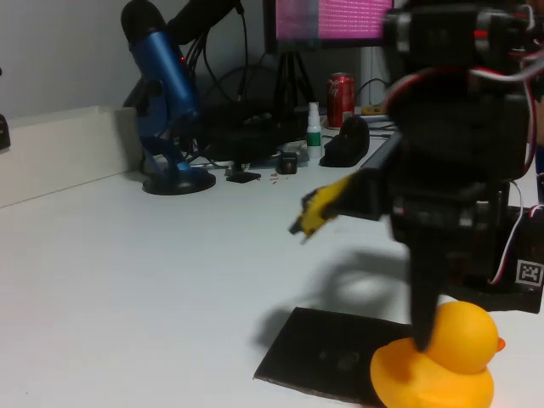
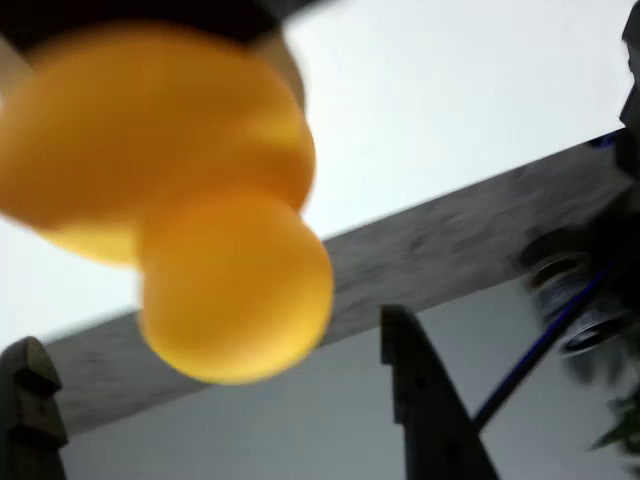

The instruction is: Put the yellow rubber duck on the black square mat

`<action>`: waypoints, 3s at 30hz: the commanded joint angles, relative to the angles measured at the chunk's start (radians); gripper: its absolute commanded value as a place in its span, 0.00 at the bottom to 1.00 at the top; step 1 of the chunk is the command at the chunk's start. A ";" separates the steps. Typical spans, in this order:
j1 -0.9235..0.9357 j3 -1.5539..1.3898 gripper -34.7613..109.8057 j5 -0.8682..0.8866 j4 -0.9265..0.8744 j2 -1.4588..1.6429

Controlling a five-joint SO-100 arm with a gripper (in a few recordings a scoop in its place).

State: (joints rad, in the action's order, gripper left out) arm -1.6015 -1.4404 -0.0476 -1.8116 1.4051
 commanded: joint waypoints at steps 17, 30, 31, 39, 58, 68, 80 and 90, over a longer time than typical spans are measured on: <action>-0.072 0.012 0.50 -0.009 -0.071 -0.098; -0.074 0.006 0.43 -0.012 -0.071 -0.104; -0.074 0.006 0.42 -0.012 -0.071 -0.104; -0.072 0.021 0.36 -0.012 -0.071 -0.091; 0.253 0.192 0.36 -0.014 -0.072 0.048; 0.273 -0.044 0.36 -0.009 -0.071 0.080; 0.275 -0.061 0.40 -0.008 -0.071 0.080; 0.270 -0.046 0.52 -0.011 -0.071 0.094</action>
State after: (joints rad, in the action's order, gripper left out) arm -1.3284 -1.4987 -0.0506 -1.8116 1.4327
